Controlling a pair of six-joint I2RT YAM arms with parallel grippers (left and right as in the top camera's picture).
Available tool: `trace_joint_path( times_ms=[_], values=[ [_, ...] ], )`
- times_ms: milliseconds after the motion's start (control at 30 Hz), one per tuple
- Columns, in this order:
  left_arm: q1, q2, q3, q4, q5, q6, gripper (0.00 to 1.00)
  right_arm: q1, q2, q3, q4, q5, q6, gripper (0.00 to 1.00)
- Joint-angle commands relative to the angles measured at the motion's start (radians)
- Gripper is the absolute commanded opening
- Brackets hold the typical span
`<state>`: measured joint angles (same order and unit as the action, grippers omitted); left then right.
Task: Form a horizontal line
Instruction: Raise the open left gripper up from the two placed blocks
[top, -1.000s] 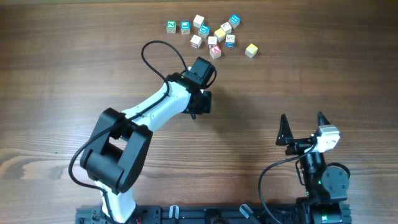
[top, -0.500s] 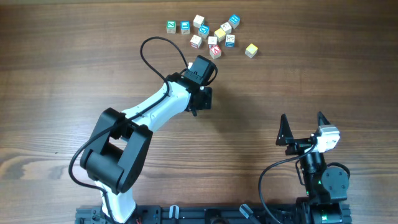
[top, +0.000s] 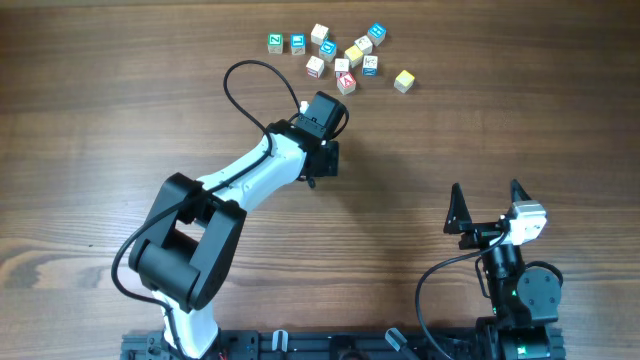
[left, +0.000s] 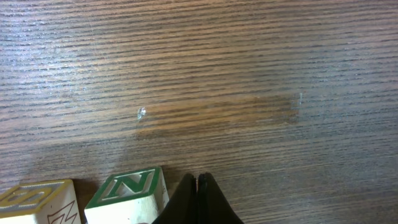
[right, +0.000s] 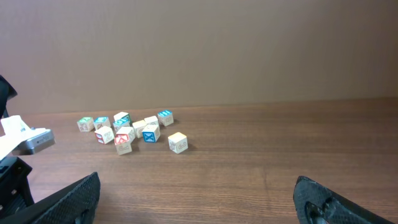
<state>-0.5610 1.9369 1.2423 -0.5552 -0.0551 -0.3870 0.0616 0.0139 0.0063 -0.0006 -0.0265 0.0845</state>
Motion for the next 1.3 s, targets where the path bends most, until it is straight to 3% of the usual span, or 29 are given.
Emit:
trace_joint_path(
  times_ms=[0,733,867,1267],
  values=[
    [0.002,-0.005,-0.014,0.006,-0.018,-0.013,0.04,-0.003,-0.003,-0.001,0.003,-0.017,-0.006,1.00],
    [0.002,-0.005,-0.014,-0.039,-0.097,-0.014,0.04,-0.003,-0.003,-0.001,0.003,-0.017,-0.006,1.00],
    [0.003,-0.005,-0.014,-0.039,-0.115,-0.077,0.04,-0.003,-0.003,-0.001,0.003,-0.017,-0.006,1.00],
    [0.003,-0.005,-0.014,-0.047,-0.126,-0.100,0.04,-0.003,-0.003,-0.001,0.003,-0.017,-0.006,1.00]
  ],
)
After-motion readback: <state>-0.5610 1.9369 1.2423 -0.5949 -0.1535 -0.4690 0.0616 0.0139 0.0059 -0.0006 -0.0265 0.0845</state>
